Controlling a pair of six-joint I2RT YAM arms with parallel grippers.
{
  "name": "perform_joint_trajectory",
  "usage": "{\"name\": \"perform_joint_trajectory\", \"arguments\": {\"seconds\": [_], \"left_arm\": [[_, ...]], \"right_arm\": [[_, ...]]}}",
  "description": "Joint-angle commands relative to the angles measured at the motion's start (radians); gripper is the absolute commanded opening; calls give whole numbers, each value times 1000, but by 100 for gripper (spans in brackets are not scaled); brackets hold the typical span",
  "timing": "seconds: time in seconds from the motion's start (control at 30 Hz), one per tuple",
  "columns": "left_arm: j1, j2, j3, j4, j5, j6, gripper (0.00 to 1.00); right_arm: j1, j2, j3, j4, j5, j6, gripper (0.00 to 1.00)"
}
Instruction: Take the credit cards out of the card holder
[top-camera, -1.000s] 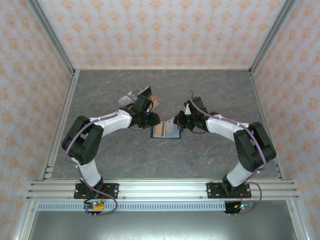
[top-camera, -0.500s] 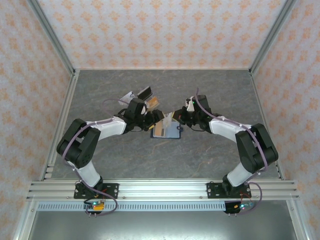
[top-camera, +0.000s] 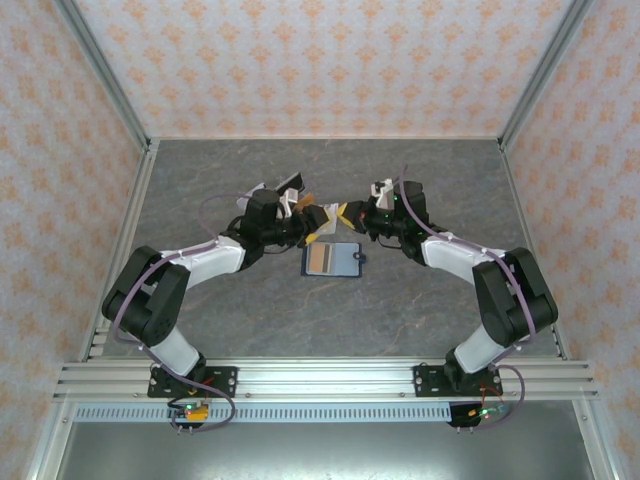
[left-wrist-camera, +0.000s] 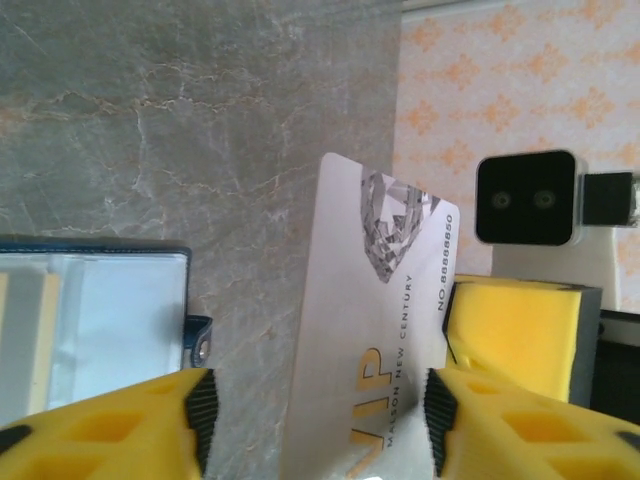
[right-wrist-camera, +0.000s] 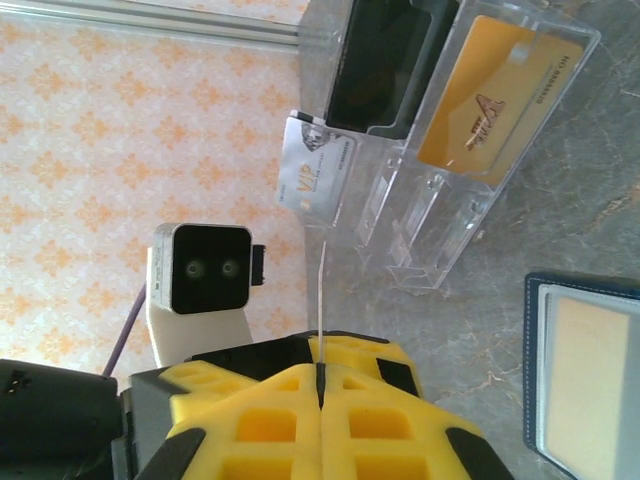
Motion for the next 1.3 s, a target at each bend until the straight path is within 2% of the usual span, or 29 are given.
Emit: {"name": "perform_joint_trajectory", "arguments": {"seconds": [0.0, 0.1, 0.27, 0.33, 0.4, 0.5, 0.57, 0.63, 0.73, 0.83, 0.9, 1.13, 1.27], "left_arm": [[11, -43, -15, 71, 23, -2, 49], [13, -57, -19, 71, 22, 9, 37], [22, -84, -19, 60, 16, 41, 11], [24, -107, -10, 25, 3, 75, 5], [29, -132, 17, -59, -12, 141, 1], [32, -173, 93, -297, -79, 322, 0], [37, -192, 154, -458, -139, 466, 0], [37, -192, 242, -660, -240, 645, 0], [37, -158, 378, -903, -398, 874, 0], [48, -107, 486, -1052, -553, 1035, 0], [68, -78, 534, -1099, -596, 1116, 0], [144, -20, 611, -1135, -568, 1383, 0], [185, 15, 657, -1160, -526, 1472, 0]], "right_arm": [[-14, 6, -16, 80, -26, 32, 0], [-17, 15, -20, 86, -29, 35, 0], [-20, 25, -18, 82, -27, 24, 0], [-19, 19, -10, 54, -26, -2, 0], [-19, 9, 7, -25, -6, -46, 8], [-20, -12, 21, -133, 39, -120, 41], [-19, -26, 37, -211, 80, -177, 58], [-19, -32, 50, -284, 122, -228, 71], [-20, -31, 58, -324, 157, -268, 83], [-19, -24, 62, -335, 176, -291, 90], [-19, -19, 66, -345, 181, -302, 93], [-19, -18, 62, -354, 187, -308, 96], [-19, -20, 60, -352, 188, -302, 96]]}}
